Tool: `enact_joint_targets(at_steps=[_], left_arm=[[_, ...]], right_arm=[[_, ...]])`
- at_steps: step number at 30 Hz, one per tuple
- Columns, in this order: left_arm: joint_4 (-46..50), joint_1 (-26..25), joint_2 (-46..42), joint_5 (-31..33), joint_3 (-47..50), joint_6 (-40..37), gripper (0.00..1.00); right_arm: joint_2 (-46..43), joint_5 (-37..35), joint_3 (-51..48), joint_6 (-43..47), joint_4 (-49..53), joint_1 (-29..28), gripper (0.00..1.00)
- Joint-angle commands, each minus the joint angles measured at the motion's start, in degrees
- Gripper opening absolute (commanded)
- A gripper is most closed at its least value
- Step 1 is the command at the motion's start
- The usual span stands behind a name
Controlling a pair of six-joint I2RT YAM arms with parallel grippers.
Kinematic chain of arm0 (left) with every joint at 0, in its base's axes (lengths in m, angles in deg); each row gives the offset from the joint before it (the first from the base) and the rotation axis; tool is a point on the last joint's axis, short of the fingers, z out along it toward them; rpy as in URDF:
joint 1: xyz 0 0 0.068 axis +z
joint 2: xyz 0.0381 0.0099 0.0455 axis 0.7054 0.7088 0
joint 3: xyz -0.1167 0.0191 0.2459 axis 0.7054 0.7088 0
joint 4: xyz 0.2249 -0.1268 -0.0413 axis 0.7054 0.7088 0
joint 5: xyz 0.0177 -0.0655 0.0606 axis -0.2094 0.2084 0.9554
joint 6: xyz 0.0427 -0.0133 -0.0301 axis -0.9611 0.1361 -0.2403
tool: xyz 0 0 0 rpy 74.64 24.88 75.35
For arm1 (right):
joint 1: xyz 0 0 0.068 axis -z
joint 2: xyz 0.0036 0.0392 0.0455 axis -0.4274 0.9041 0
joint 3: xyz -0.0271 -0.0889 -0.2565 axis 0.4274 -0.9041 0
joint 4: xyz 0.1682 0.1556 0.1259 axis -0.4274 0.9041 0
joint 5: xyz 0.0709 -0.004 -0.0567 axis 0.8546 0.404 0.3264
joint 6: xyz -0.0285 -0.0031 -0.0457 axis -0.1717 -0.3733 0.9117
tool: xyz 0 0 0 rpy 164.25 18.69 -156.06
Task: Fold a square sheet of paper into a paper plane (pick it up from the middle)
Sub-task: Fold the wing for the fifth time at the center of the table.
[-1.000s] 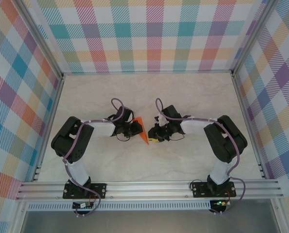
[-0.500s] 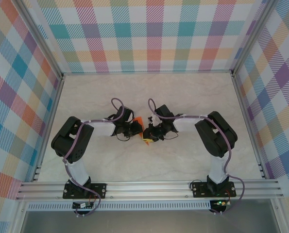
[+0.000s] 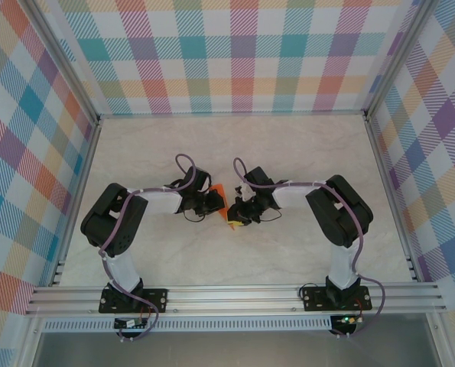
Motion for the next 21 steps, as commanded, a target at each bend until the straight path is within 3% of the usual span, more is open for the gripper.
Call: enact_joint_targets(at_steps=[1,13,21], left_arm=[[6.6,0.3,2.9,5.6,0.4,0.1,0.15],[6.7,0.2,3.3,5.1,0.1,0.0,0.15],[7.2,0.1,3.4,5.1,-0.3,0.1,0.15]], right_arm=[[0.5,-1.0,-1.4,1.8,3.3,-0.3,0.14],[-4.1,-1.7,2.2,4.7,8.1,-1.3,0.14],[-0.5,-2.9,4.8,4.7,8.7,-2.7,0.14]])
